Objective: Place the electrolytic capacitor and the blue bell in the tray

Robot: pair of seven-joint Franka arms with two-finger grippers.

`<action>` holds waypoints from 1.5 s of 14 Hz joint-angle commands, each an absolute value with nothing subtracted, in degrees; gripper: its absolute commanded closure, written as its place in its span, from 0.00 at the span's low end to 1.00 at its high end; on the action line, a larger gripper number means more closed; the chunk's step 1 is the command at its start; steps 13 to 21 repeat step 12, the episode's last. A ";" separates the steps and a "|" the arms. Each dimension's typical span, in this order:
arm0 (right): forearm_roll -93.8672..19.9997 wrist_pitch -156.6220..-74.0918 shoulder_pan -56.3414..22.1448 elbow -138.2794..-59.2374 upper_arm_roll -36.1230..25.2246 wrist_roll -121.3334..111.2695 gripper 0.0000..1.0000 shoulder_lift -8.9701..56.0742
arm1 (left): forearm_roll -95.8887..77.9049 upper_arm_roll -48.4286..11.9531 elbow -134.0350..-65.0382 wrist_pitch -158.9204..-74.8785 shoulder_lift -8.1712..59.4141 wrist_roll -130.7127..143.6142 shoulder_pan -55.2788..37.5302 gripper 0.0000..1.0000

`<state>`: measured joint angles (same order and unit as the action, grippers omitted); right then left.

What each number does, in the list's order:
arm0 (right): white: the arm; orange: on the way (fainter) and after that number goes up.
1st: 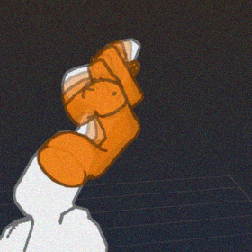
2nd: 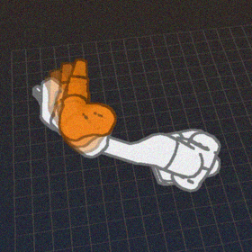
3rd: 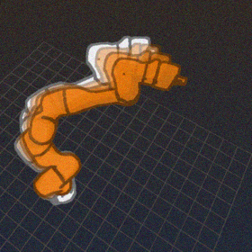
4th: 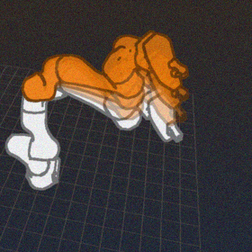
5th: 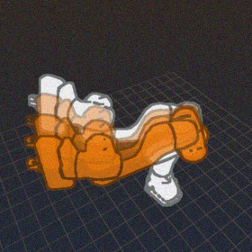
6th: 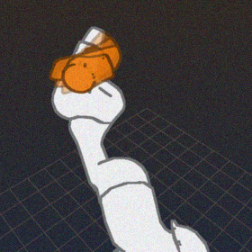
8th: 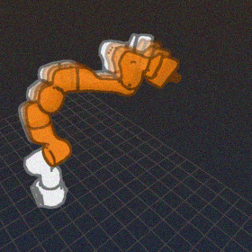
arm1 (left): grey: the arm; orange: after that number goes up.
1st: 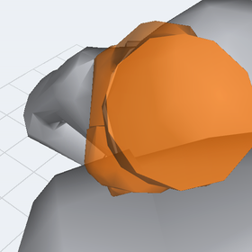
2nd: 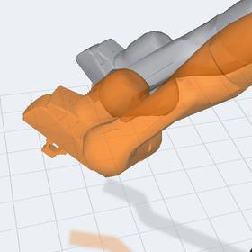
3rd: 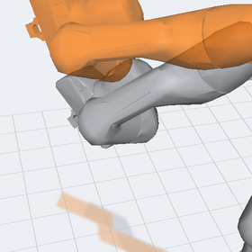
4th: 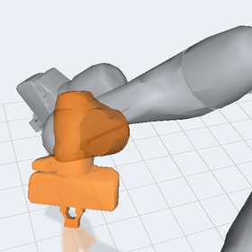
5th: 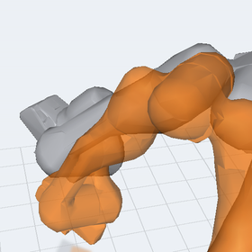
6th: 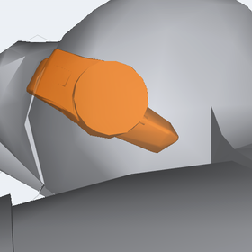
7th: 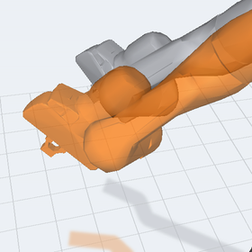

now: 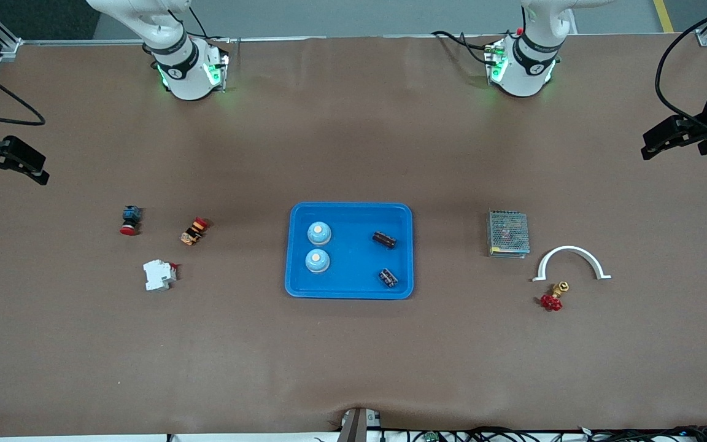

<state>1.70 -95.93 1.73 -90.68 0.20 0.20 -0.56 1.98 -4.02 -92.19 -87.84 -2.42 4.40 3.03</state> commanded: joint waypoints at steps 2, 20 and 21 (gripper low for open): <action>0.26 -96.24 2.72 -89.47 0.44 -0.79 0.00 -0.44 | 1.67 -3.96 -91.50 -87.19 -2.46 3.34 3.34 0.00; 0.00 -95.71 2.99 -93.34 0.53 -0.79 0.00 -4.04 | 1.76 -5.36 -89.91 -85.52 -2.55 3.52 2.90 0.00; 0.00 -95.71 2.99 -93.34 0.53 -0.79 0.00 -4.04 | 1.76 -5.36 -89.91 -85.52 -2.55 3.52 2.90 0.00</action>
